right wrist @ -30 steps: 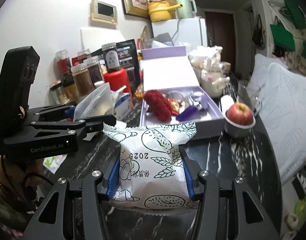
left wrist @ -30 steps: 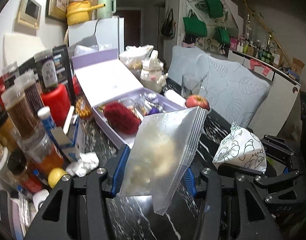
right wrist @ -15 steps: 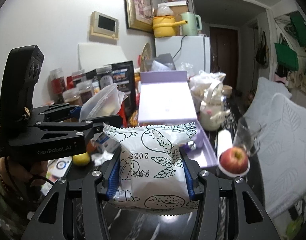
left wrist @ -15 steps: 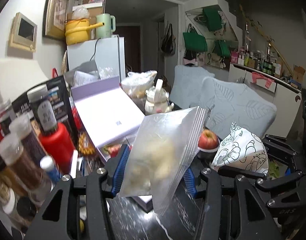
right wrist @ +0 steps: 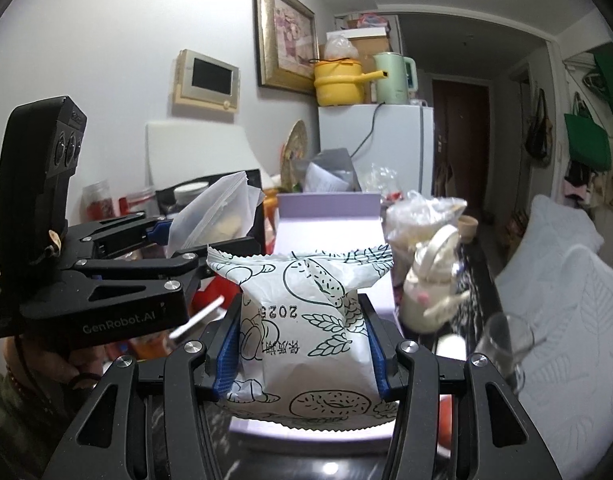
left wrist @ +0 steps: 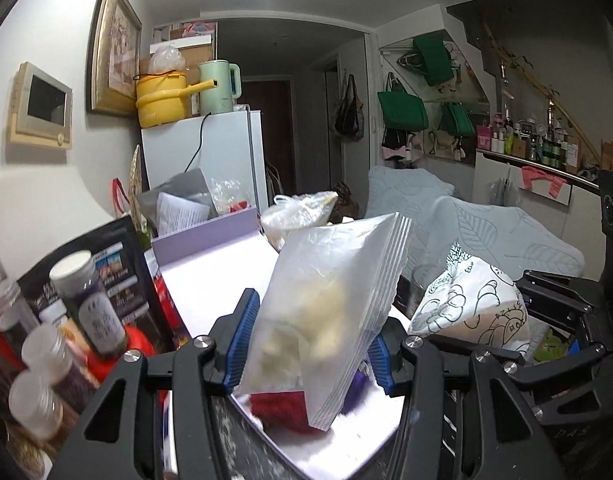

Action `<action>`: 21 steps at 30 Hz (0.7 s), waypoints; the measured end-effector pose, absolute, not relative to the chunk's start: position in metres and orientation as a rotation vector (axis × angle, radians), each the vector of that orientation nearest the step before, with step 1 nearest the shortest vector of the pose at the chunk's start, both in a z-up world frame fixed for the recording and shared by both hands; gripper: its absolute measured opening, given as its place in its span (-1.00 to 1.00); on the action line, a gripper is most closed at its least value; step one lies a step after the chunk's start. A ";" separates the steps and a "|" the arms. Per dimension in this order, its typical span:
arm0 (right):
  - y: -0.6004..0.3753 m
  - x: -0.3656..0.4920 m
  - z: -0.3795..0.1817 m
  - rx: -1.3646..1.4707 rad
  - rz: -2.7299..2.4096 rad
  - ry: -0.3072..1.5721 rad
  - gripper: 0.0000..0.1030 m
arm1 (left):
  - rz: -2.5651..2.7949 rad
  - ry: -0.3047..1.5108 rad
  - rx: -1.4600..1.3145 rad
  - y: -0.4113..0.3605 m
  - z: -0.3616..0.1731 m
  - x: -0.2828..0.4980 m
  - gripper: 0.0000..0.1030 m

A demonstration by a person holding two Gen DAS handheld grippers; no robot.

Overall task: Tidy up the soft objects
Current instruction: 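Carry the zip bag and white snack bag over the lavender box with both tools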

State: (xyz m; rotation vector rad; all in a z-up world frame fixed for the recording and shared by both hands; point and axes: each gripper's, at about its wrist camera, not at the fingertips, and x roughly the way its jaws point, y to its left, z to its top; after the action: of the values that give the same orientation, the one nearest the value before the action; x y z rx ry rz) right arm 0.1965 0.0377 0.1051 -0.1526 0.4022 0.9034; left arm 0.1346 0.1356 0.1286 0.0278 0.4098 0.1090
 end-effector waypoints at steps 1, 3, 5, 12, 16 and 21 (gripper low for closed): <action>0.041 0.202 0.107 -0.152 0.902 0.399 0.00 | 0.111 0.409 0.031 0.138 0.129 0.140 -0.03; 0.046 0.214 0.109 -0.151 0.899 0.389 0.00 | 0.117 0.407 0.034 0.142 0.129 0.151 -0.03; 0.050 0.227 0.110 -0.143 0.893 0.387 0.00 | 0.126 0.409 0.038 0.148 0.128 0.163 -0.03; 0.063 0.268 0.102 -0.130 0.883 0.400 0.00 | 0.164 0.423 0.002 0.162 0.114 0.196 -0.03; 0.069 0.289 0.092 -0.125 0.885 0.424 0.01 | 0.190 0.453 -0.007 0.166 0.095 0.214 -0.03; 0.076 0.311 0.074 -0.119 0.878 0.468 0.01 | 0.194 0.520 -0.010 0.170 0.070 0.234 -0.03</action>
State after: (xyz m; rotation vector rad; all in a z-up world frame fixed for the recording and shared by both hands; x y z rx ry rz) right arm 0.3112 0.0764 0.0739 -0.1192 0.4683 0.8775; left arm 0.2344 0.1703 0.0703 -0.0098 0.5203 0.1939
